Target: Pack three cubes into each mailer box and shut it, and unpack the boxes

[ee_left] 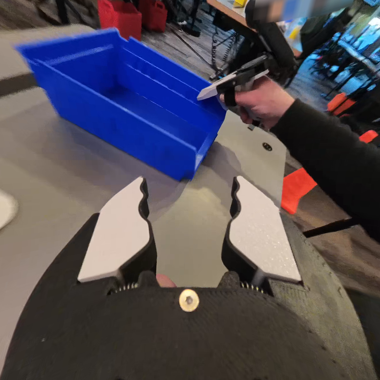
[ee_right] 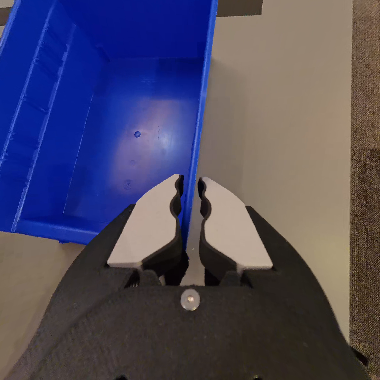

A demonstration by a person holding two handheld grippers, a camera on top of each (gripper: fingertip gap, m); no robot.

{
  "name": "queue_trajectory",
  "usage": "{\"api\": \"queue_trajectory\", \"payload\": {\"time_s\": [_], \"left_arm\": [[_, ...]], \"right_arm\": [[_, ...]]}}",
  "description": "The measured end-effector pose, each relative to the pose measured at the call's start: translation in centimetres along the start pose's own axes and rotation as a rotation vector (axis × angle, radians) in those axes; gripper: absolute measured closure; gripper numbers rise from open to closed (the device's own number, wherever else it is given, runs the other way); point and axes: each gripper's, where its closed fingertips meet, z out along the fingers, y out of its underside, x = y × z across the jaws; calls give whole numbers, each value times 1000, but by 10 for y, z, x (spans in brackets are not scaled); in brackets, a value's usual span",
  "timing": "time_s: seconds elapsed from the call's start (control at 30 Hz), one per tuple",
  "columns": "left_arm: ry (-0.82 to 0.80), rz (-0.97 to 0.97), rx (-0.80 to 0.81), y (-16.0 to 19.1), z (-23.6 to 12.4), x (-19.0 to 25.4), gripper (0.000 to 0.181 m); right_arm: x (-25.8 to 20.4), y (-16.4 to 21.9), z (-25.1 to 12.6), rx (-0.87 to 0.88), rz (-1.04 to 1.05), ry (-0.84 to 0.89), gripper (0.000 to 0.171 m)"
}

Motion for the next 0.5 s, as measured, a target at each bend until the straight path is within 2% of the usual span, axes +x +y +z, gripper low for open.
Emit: {"api": "queue_trajectory", "payload": {"time_s": [0.1,0.17,0.23,0.3,0.4,0.43,0.5], "left_arm": [[-202,128,60,4,-103,-29,103],[-414,224,31,20,-178,-63,101],[-682,276,-3,40,-265,-104,101],[-935,234,-83,75,-355,-144,100],[-1206,72,-96,127,-471,-177,103],[-1277,32,-151,147,-498,-185,99],[-1357,-17,-210,178,-531,-196,100]], "right_arm": [[5,-3,-1,17,-6,9,143],[9,-2,-5,32,-6,29,115],[11,-4,-13,63,-9,49,107],[16,-4,-24,85,-20,105,101],[14,-8,-45,146,-23,148,94],[9,-10,-53,170,-28,153,95],[-7,-12,-65,191,-55,155,98]]}}
